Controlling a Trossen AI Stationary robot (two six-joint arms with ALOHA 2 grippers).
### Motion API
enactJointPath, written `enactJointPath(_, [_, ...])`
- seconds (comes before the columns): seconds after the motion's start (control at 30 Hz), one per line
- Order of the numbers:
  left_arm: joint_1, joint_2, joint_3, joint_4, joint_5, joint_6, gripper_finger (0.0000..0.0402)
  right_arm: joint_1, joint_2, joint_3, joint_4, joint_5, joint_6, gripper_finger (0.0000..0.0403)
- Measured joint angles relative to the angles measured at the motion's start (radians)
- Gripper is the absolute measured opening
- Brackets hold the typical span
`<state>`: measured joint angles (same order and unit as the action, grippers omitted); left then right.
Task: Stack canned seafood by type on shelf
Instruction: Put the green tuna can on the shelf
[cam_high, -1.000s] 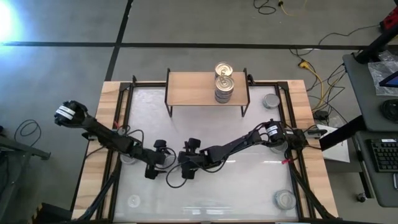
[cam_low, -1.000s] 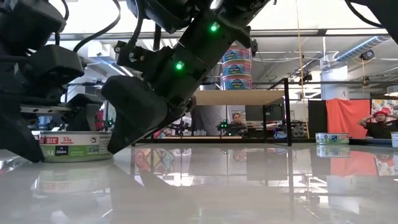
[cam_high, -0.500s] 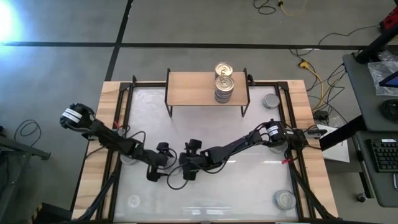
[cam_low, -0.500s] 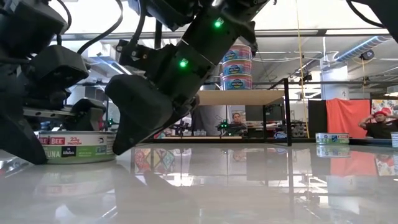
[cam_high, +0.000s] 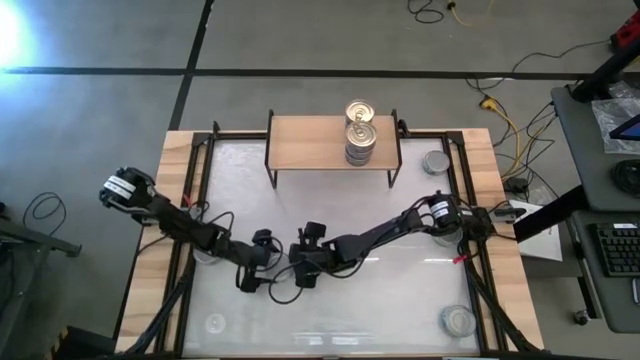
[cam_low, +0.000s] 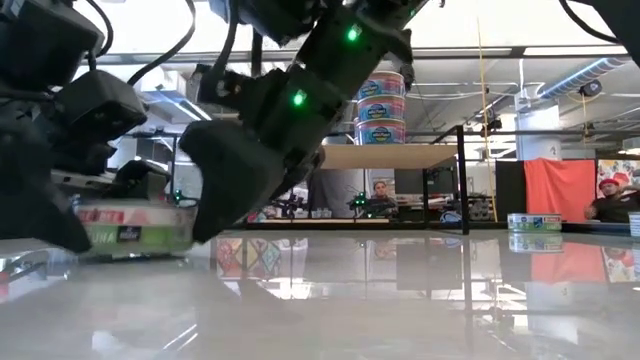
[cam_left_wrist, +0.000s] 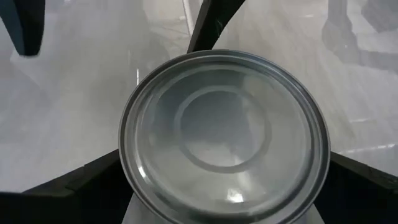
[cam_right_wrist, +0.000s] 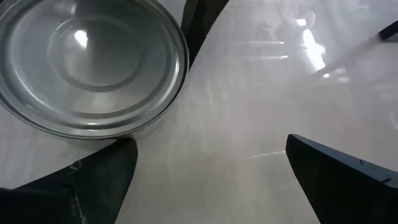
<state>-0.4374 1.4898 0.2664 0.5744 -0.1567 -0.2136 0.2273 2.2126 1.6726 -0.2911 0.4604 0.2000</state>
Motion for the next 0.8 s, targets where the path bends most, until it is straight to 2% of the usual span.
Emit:
enactJointPath(0.2, [0.004,-0.113,0.001,-0.038,-0.015,-0.004,0.0371,0.013,-0.079,0.003,-0.092,0.005,-0.013,0.04])
enactJointPath(0.4, [0.043,-0.313,0.037,-0.182,-0.021,0.019,0.0371,0.024,-0.192,0.005,-0.191,0.01,-0.053,0.04])
enactJointPath(0.63, [0.141,-0.511,0.232,-0.555,-0.043,0.15,0.037,0.039,-0.386,0.005,-0.23,-0.007,-0.141,0.04])
enactJointPath(0.73, [0.211,-0.548,0.314,-0.659,-0.043,0.216,0.037,0.044,-0.446,0.005,-0.258,-0.007,-0.164,0.04])
enactJointPath(0.8, [0.266,-0.567,0.362,-0.671,-0.043,0.271,0.037,0.049,-0.477,0.005,-0.308,-0.008,-0.167,0.04])
